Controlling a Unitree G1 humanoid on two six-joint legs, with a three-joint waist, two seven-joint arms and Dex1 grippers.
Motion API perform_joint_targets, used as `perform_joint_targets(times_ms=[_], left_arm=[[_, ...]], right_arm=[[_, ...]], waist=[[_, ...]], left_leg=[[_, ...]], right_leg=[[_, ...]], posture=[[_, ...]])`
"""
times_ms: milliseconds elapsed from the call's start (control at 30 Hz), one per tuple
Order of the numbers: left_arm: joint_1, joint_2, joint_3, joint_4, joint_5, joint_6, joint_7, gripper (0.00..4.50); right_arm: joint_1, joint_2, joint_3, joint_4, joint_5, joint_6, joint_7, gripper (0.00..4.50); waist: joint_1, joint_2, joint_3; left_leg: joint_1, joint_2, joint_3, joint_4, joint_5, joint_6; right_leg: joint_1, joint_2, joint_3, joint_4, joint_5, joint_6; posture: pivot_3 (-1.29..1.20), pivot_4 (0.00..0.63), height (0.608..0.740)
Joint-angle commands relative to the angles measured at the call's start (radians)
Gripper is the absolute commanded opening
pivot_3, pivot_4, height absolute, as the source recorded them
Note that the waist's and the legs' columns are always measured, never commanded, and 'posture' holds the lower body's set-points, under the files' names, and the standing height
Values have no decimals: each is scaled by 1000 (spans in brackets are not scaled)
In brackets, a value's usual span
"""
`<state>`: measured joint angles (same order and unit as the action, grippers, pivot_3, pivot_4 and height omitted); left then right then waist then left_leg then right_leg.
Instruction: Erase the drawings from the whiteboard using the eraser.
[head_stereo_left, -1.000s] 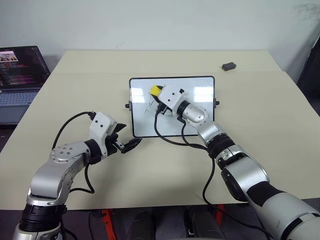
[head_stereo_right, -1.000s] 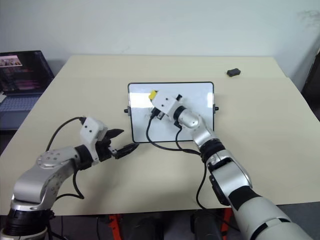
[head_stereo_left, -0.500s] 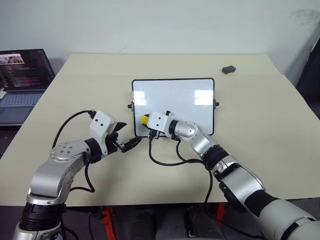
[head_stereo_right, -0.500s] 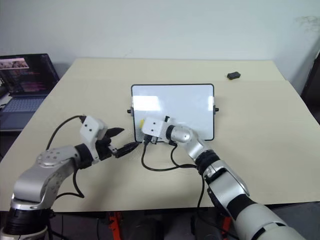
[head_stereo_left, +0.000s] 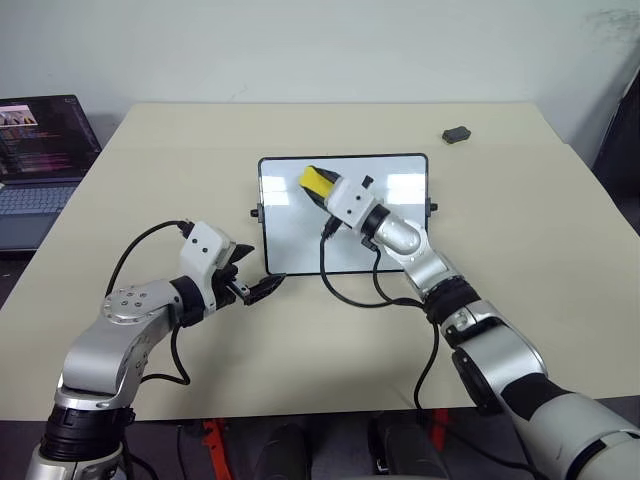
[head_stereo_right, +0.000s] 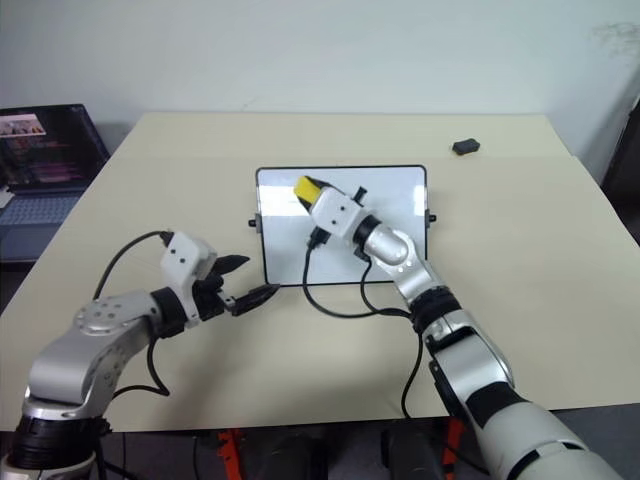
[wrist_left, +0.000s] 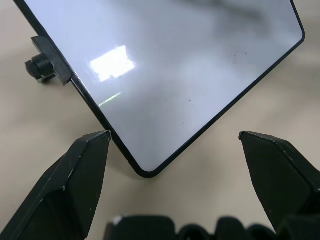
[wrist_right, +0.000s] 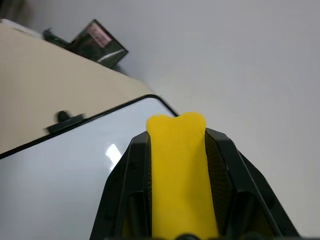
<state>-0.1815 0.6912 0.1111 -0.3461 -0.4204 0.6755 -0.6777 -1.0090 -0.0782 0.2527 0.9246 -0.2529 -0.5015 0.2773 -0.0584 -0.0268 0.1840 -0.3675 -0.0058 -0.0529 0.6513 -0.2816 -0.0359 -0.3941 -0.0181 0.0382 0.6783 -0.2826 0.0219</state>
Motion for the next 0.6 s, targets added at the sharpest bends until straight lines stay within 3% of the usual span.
perform_joint_targets(times_ms=[33,600], left_arm=[[3,3,6,-21,4,-28,-6,4500],[-27,-7,-22,-13,4,-29,-14,4500]], right_arm=[[-53,6,-56,109,24,45,-74,1120],[153,0,116,181,-87,-106,124,1118]], waist=[[1,0,0],[0,-3,-2]], left_leg=[[0,0,0,-1,0,0],[20,0,1,-3,4,-1]], right_leg=[[0,0,0,0,0,0],[17,0,1,1,-1,-1]], posture=[[0,150,740],[0,150,740]])
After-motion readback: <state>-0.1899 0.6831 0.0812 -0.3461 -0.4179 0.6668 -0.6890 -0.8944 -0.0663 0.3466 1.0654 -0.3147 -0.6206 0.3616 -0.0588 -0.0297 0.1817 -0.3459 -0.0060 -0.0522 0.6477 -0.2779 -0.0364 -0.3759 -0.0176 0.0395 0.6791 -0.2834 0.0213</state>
